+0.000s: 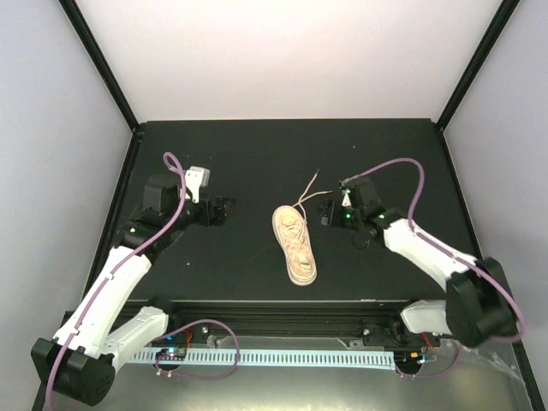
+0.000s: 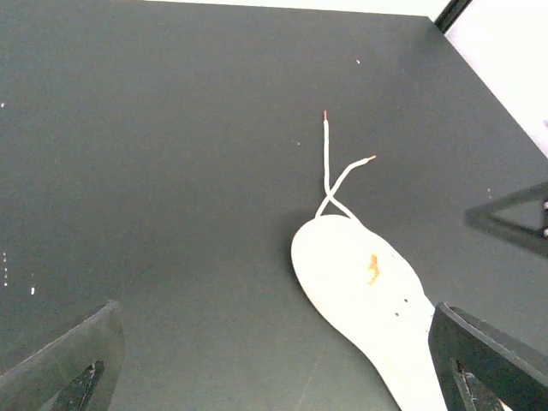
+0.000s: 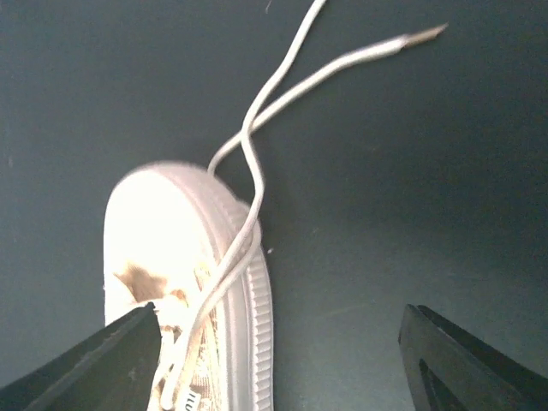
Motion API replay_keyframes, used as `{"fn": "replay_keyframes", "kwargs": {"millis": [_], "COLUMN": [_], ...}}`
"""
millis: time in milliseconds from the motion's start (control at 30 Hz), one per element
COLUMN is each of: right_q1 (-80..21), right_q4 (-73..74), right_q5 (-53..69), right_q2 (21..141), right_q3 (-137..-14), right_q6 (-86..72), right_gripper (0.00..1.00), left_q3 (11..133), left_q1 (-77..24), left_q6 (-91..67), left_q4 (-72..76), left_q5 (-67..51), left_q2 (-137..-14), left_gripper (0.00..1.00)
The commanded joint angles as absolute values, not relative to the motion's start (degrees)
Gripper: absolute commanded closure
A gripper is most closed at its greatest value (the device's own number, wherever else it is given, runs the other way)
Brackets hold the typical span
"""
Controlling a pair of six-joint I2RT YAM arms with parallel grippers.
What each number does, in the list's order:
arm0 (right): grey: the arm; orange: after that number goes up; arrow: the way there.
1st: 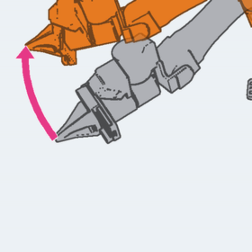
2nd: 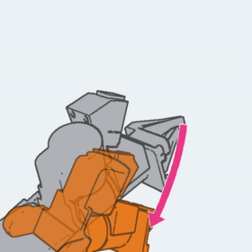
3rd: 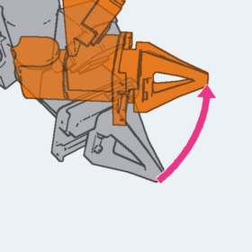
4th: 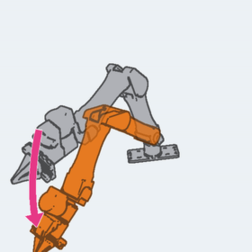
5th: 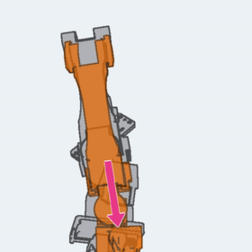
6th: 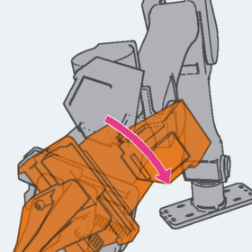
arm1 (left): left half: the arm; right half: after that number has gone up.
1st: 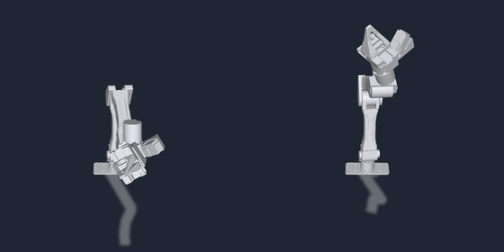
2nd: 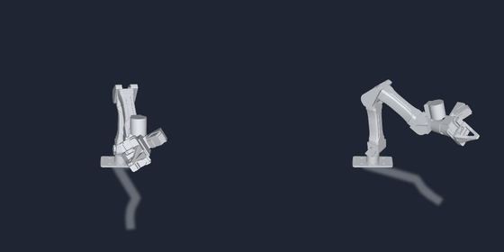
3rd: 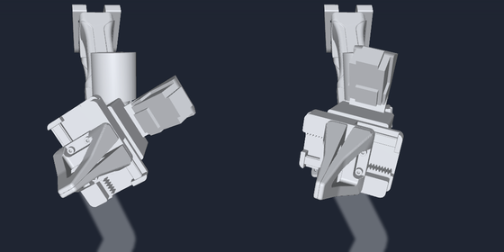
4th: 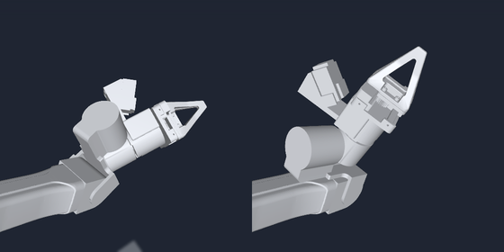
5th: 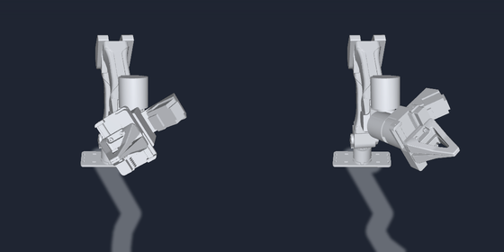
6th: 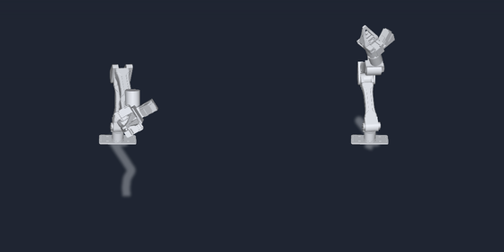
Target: Tie the shoes
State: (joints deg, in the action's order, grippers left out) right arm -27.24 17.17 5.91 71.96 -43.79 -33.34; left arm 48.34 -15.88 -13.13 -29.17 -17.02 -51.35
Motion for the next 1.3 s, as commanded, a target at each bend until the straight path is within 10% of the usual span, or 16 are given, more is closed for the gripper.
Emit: {"fn": "replay_keyframes", "kwargs": {"millis": [0,333,700,1167,1267], "right_q1": [-27.05,-28.47,-29.04,-44.45,-48.25], "right_q4": [10.09,4.35,5.82,10.81,8.63], "right_q5": [20.43,27.24,28.69,21.19,21.09], "right_q2": [80.82,90.21,86.12,66.59,66.25], "right_q3": [-46.37,-45.61,-43.55,-30.45,-27.82], "right_q6": [-36.31,-37.41,-37.76,-50.29,-53.96], "right_gripper": [0.25,0.43,0.98,0.98,0.84], "left_q3": [51.15,44.99,42.93,41.00,39.49], "left_q1": [-16.17,-15.97,-16.07,-18.01,-20.31], "left_q6": [-10.04,-6.96,-9.70,-14.73,-16.42], "left_q4": [-31.70,-28.94,-28.48,-25.95,-23.94], "left_q5": [-13.85,-8.24,-11.44,-16.85,-17.85], "left_q2": [-49.90,-47.30,-47.97,-48.64,-48.91], "left_gripper": [0.01,0.01,0.01,0.01,0.01]}}
